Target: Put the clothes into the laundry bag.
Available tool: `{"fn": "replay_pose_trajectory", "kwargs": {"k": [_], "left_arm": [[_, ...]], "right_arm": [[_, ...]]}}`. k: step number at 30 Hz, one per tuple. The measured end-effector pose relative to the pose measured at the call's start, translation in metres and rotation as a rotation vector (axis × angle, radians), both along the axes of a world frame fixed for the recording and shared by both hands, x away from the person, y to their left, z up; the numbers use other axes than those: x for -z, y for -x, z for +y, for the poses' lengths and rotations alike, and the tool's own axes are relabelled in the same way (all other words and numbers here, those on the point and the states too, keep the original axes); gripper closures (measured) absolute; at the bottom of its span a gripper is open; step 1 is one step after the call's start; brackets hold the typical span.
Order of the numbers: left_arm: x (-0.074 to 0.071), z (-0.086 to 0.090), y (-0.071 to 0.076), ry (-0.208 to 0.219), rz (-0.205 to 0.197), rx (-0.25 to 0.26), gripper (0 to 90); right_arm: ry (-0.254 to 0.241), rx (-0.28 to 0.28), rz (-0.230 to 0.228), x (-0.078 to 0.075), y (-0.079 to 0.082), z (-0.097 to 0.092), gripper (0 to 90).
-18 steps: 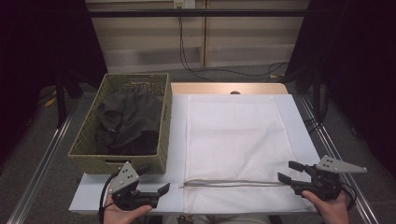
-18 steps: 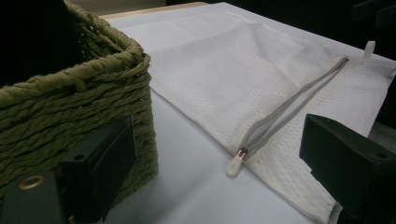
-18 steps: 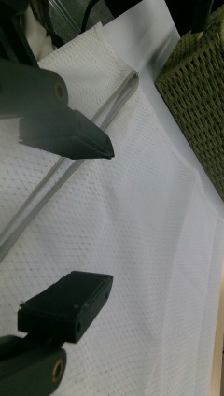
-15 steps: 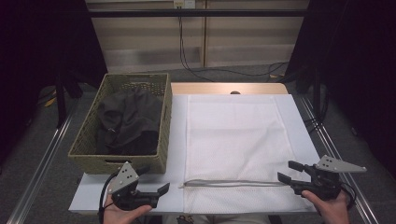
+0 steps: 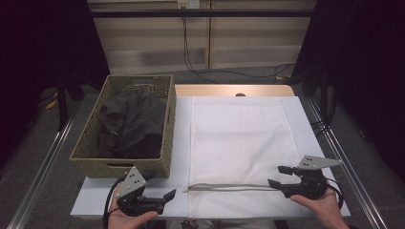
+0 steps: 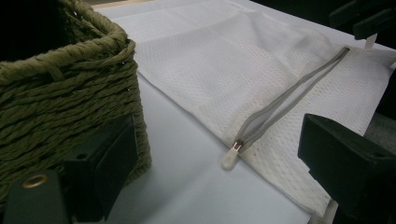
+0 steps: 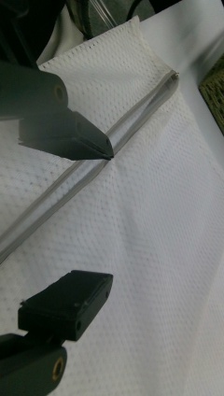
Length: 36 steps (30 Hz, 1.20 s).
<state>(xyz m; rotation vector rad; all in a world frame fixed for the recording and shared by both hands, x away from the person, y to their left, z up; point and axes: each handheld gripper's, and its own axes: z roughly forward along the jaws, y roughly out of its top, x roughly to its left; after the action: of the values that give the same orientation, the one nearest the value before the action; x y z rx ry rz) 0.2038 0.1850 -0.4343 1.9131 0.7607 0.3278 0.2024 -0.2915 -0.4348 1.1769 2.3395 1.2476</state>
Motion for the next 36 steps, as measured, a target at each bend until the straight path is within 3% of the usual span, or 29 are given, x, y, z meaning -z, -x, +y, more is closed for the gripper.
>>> {"fn": "replay_pose_trajectory", "kwargs": {"k": [7,9,13,17,23,26,27,32,36], "left_arm": [[0.002,-0.003,0.002,-0.009,0.007,0.015,12.2],[0.001,-0.003,0.002,-0.017,0.002,0.021,13.3],[0.000,-0.002,0.002,-0.002,0.005,0.004,13.0],[0.001,-0.004,0.003,-0.012,0.009,0.014,12.9],[0.000,-0.006,0.004,-0.015,0.015,0.025,12.7],[0.000,-0.006,0.003,-0.016,0.017,0.024,12.1],[0.000,-0.006,0.003,-0.020,0.017,0.022,12.1],[0.001,-0.006,0.004,-0.041,0.009,0.017,12.1],[0.000,-0.005,0.004,-0.040,0.015,0.013,12.2]], "right_arm": [[0.006,-0.055,0.032,0.008,-0.018,0.022,36.7],[0.036,-0.093,0.040,0.012,-0.027,0.032,41.1],[0.040,-0.127,0.069,0.020,-0.035,0.043,45.8],[0.107,-0.183,0.082,0.029,-0.039,0.059,47.8],[0.175,-0.215,0.085,0.040,-0.044,0.067,43.3],[0.185,-0.218,0.066,0.041,-0.043,0.067,45.5],[0.212,-0.220,0.028,0.042,-0.040,0.068,45.5],[0.191,-0.218,0.016,0.044,-0.040,0.065,47.0],[0.194,-0.216,0.005,0.044,-0.041,0.063,54.8]]}}
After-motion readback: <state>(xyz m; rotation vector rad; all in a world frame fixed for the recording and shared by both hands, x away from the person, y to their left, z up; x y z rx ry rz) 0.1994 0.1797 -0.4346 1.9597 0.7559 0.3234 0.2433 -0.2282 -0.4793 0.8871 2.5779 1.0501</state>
